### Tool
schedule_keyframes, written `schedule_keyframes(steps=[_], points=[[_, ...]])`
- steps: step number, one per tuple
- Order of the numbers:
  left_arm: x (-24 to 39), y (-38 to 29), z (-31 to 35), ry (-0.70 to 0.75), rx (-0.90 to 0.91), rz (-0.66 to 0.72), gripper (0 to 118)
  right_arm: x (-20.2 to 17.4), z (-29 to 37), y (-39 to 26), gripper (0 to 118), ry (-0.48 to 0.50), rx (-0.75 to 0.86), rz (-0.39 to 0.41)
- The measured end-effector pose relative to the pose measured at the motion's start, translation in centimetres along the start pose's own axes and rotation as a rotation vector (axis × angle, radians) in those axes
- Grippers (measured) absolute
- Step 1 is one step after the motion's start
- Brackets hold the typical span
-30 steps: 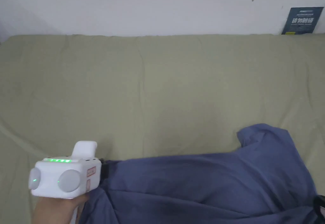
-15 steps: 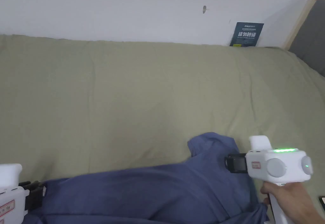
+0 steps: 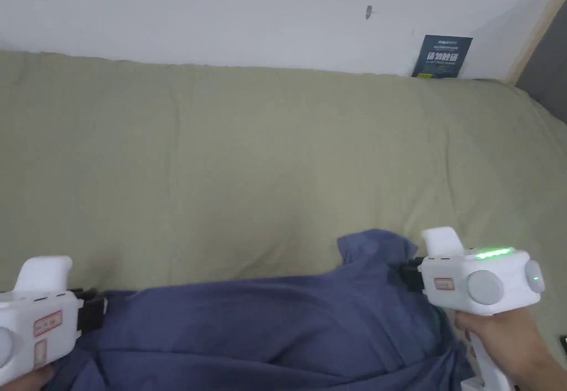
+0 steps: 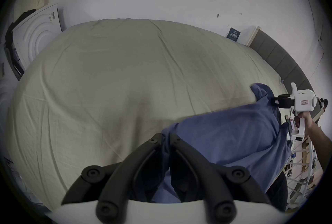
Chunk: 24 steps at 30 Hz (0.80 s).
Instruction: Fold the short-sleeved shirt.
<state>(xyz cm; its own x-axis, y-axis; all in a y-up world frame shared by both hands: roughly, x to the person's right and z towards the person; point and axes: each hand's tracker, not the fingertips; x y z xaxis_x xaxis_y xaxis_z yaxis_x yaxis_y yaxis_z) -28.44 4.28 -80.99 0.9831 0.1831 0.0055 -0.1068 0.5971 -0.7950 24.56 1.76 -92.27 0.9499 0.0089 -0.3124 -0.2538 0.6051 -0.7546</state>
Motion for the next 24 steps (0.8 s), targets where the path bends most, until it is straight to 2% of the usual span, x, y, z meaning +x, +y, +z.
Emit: schedule_keyframes(steps=[3,7,13,16,18,20,22,23,24], points=[[0.2,-0.6,3.3,-0.012,0.042,-0.011,8,0.0,5.4,0.1,1,0.055,0.112,-0.03],[0.2,-2.2,8.6,-0.041,0.13,0.008,8,-1.2,14.0,-1.8,1,0.083,0.23,0.016],[0.0,-8.1,15.4,-0.074,0.169,0.032,8,-1.8,22.7,-9.9,1,0.108,0.281,0.005],[-0.8,-11.8,15.7,-0.072,0.116,0.044,8,-2.3,22.9,-15.1,1,0.081,0.196,-0.001],[-1.3,-14.2,14.7,-0.054,0.038,0.057,8,-2.5,21.8,-18.6,1,0.071,0.121,-0.036],[-1.6,-15.7,13.3,-0.07,-0.01,0.084,8,-2.8,19.9,-20.7,1,0.061,0.058,-0.079],[-1.5,-16.3,11.6,-0.058,-0.026,0.062,8,-3.3,18.7,-21.8,2,0.047,0.044,-0.081],[-1.4,-16.4,11.0,-0.059,-0.039,0.053,8,-3.1,17.4,-22.0,6,0.031,0.037,-0.084],[-1.2,-16.3,10.5,-0.052,-0.047,0.046,9,-3.1,17.2,-22.1,27,0.012,0.04,-0.094]])
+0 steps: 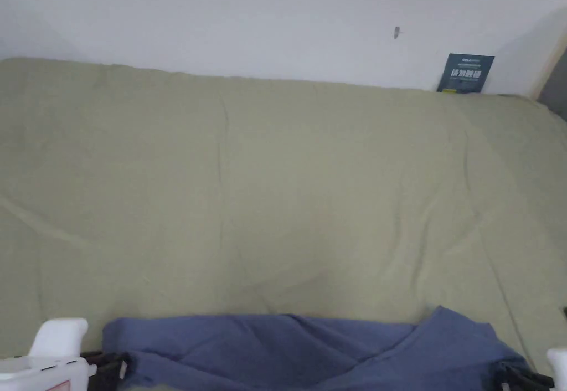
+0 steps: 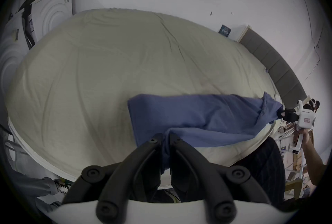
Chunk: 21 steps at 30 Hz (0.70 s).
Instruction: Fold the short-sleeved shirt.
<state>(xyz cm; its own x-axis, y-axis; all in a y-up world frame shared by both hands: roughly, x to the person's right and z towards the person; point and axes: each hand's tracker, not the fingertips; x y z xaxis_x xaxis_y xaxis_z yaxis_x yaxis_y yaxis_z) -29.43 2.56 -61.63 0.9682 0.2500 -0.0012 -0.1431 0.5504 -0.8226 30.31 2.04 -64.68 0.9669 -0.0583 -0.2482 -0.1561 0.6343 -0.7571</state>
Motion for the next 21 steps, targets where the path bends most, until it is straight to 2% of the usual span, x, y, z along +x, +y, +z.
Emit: schedule_keyframes(steps=[1,2,3,4,6,8,13,14,15,16,17,18,19,20,21], points=[[0.0,0.0,-0.2,0.011,0.004,-0.015,31,0.1,0.1,0.0,79,-0.022,0.012,-0.017],[0.0,-0.1,-0.1,0.029,0.014,-0.02,67,0.2,0.4,-0.1,112,-0.045,0.029,-0.048],[0.1,-0.1,0.8,0.051,0.044,-0.009,102,0.5,0.8,-0.1,118,-0.024,0.044,-0.08],[0.1,-0.2,1.9,0.04,0.089,0.003,118,0.5,1.9,-0.2,117,-0.002,0.082,-0.1],[0.8,-1.3,5.4,-0.022,0.246,-0.012,118,-0.4,5.0,-0.2,117,0.005,0.189,-0.121],[1.7,-2.0,8.4,0.024,0.326,-0.075,118,-2.8,8.2,0.7,117,0.016,0.281,-0.108],[4.2,-5.1,12.5,0.405,0.72,-0.138,118,-10.2,13.8,1.8,117,-0.004,0.644,-0.071],[4.3,-5.0,12.6,0.473,0.731,-0.139,118,-11.4,14.3,2.2,117,-0.013,0.684,-0.068],[4.2,-4.8,12.7,0.498,0.733,-0.132,118,-12.1,14.1,2.7,116,0.022,0.706,-0.048],[3.9,-4.6,12.6,0.458,0.708,-0.116,118,-13.0,14.3,3.3,114,0.056,0.701,-0.043],[3.3,-4.2,12.7,0.419,0.682,-0.093,113,-13.8,14.4,3.9,105,0.083,0.708,-0.046],[2.6,-3.5,12.6,0.336,0.643,-0.071,88,-14.6,14.4,4.4,77,0.08,0.713,-0.04],[2.1,-2.9,12.3,0.293,0.595,-0.051,10,-15.2,14.5,5.3,15,0.043,0.721,-0.025],[1.6,-2.5,11.5,0.291,0.547,-0.013,0,-15.9,14.3,5.9,0,-0.017,0.72,-0.003],[1.2,-2.3,11.2,0.33,0.569,-0.014,0,-16.3,14.3,6.1,0,-0.043,0.757,0.014]])
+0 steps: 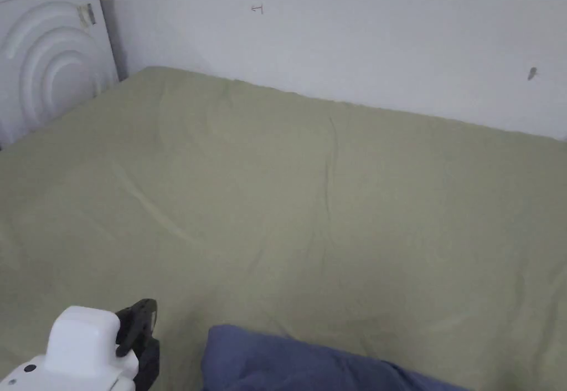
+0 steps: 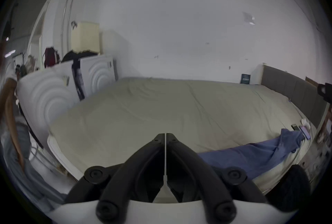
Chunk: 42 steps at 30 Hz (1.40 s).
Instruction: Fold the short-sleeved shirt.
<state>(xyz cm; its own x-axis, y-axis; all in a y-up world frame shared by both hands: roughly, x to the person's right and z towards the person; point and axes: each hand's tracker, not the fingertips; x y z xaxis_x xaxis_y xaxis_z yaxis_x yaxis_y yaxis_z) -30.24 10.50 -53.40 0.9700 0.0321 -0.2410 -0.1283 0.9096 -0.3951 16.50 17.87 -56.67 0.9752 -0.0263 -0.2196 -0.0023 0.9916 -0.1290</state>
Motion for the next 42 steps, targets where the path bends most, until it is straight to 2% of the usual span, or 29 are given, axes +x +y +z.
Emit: schedule_keyframes(steps=[1,2,3,5,6,7,8,9,10,11,13,16,17,19,21,23,27,29,30,31,32,33,34,35,36,39,40,41,42], points=[[-0.5,0.0,-0.8,-0.068,-0.035,0.036,0,0.4,-0.2,-0.5,0,0.073,-0.009,-0.043],[-1.1,0.1,-1.8,-0.118,-0.1,0.082,0,0.8,-0.2,-0.9,0,0.104,-0.025,-0.068],[-1.9,0.1,-3.1,-0.179,-0.184,0.134,0,0.8,-0.3,-0.9,0,0.094,-0.03,-0.068],[-4.6,-0.9,-5.4,-0.283,-0.266,0.314,0,0.8,-0.1,-1.3,0,0.09,-0.025,-0.041],[-5.9,-1.3,-7.0,-0.362,-0.348,0.393,0,-0.4,-0.1,-1.0,0,0.088,-0.033,0.001],[-7.0,-2.0,-8.3,-0.437,-0.429,0.474,7,-0.5,0.0,-1.3,0,0.084,-0.04,0.007],[-7.8,-2.8,-9.1,-0.499,-0.494,0.547,28,-0.5,0.1,-1.5,1,0.086,-0.048,0.008],[-8.4,-3.4,-10.6,-0.574,-0.499,0.583,66,-0.4,0.2,-1.7,0,0.091,-0.064,0.005],[-8.7,-3.7,-11.7,-0.643,-0.543,0.578,118,-0.7,0.1,-1.8,0,0.089,-0.079,0.005],[-8.8,-4.3,-12.5,-0.652,-0.564,0.528,118,-0.7,0.2,-2.0,0,0.085,-0.087,0.003],[-8.4,-6.4,-14.9,-0.741,-0.519,0.568,118,-0.8,0.3,-2.4,1,0.073,-0.104,0.003],[-8.0,-9.6,-19.4,-0.806,-0.681,0.739,118,-1.0,0.0,-2.3,1,0.061,-0.124,-0.017],[-9.5,-8.5,-18.1,-0.814,-0.681,0.796,118,-1.1,-0.1,-2.3,1,0.06,-0.129,-0.023],[-8.9,-10.3,-19.8,-0.846,-0.706,0.847,118,-1.3,-0.4,-1.9,0,0.054,-0.13,-0.03],[-7.7,-10.7,-21.2,-0.973,-0.628,0.873,118,-1.5,-0.5,-1.7,0,0.054,-0.127,-0.036],[-5.6,-10.9,-22.6,-1.034,-0.69,0.927,118,-1.6,-0.8,-1.4,1,0.058,-0.125,-0.043],[-2.8,-9.5,-23.8,-1.024,-0.735,0.718,118,-1.9,-1.1,-1.4,1,0.065,-0.119,-0.045],[-2.9,-8.5,-22.9,-1.005,-0.764,0.715,118,-2.0,-1.0,-1.4,0,0.073,-0.113,-0.056],[-2.9,-8.3,-22.5,-0.981,-0.764,0.709,113,-1.9,-0.9,-1.5,1,0.076,-0.109,-0.06],[-2.9,-8.2,-22.1,-0.925,-0.775,0.686,73,-1.9,-0.8,-1.6,1,0.079,-0.108,-0.06],[-2.7,-8.3,-21.7,-0.856,-0.777,0.67,12,-1.9,-0.8,-1.8,0,0.082,-0.11,-0.059],[-2.4,-8.5,-22.2,-0.768,-0.84,0.606,14,-1.9,-0.8,-2.0,0,0.084,-0.113,-0.059],[-2.1,-8.8,-21.9,-0.72,-0.849,0.599,14,-1.8,-0.9,-2.2,0,0.085,-0.118,-0.062],[-2.0,-8.9,-21.6,-0.727,-0.831,0.586,14,-1.7,-0.9,-2.3,0,0.085,-0.121,-0.066],[-2.3,-8.5,-21.3,-0.767,-0.778,0.63,14,-1.6,-0.9,-2.5,1,0.085,-0.125,-0.071],[-2.7,-7.4,-19.3,-0.638,-0.694,0.658,14,-1.4,-0.4,-2.6,1,0.075,-0.122,-0.077],[-3.2,-7.0,-19.0,-0.542,-0.645,0.706,14,-1.3,-0.2,-2.7,1,0.073,-0.117,-0.073],[-3.4,-6.4,-18.7,-0.527,-0.628,0.734,14,-1.1,-0.1,-2.7,1,0.068,-0.113,-0.066],[-3.5,-5.9,-18.5,-0.493,-0.605,0.703,14,-1.3,0.0,-2.6,1,0.06,-0.111,-0.058]])
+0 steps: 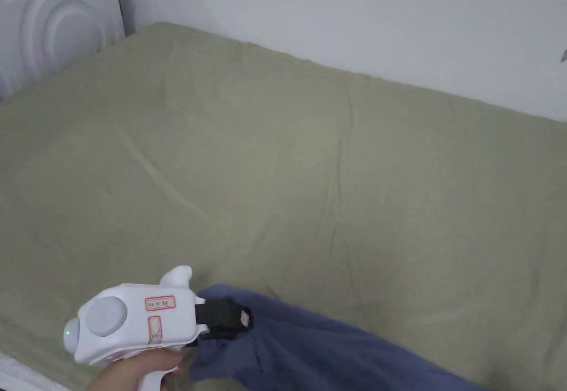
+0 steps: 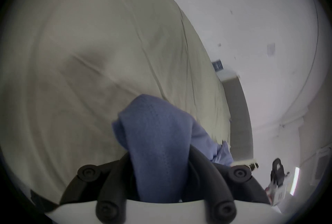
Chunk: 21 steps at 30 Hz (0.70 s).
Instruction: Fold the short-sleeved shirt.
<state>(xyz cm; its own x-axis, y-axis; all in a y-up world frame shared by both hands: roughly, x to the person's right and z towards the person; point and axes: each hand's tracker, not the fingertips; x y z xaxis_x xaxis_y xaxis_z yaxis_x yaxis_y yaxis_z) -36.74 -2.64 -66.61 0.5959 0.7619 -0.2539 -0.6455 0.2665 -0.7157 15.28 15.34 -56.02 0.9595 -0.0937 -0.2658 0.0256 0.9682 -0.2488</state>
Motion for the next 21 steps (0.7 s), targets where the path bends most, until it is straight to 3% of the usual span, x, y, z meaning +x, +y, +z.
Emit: schedule_keyframes(steps=[2,5,9,14,18,21], points=[[0.9,0.9,1.1,0.115,0.046,-0.103,14,0.3,0.2,-0.1,1,-0.004,0.0,0.003],[1.3,3.3,3.6,0.184,0.1,-0.115,14,1.0,0.7,-0.4,1,-0.017,0.0,0.003],[3.4,5.6,6.6,0.466,0.162,-0.339,14,1.2,1.2,-0.6,0,-0.015,0.007,-0.01],[8.9,2.8,8.2,0.386,0.18,-0.257,15,1.0,1.4,-1.2,1,0.018,0.014,-0.03],[14.4,-2.0,4.6,0.283,0.131,-0.303,16,1.2,1.8,-1.5,1,0.042,0.038,-0.044],[15.9,-4.2,-1.0,0.287,0.113,-0.279,16,1.7,2.5,-1.6,1,0.052,0.054,-0.062]])
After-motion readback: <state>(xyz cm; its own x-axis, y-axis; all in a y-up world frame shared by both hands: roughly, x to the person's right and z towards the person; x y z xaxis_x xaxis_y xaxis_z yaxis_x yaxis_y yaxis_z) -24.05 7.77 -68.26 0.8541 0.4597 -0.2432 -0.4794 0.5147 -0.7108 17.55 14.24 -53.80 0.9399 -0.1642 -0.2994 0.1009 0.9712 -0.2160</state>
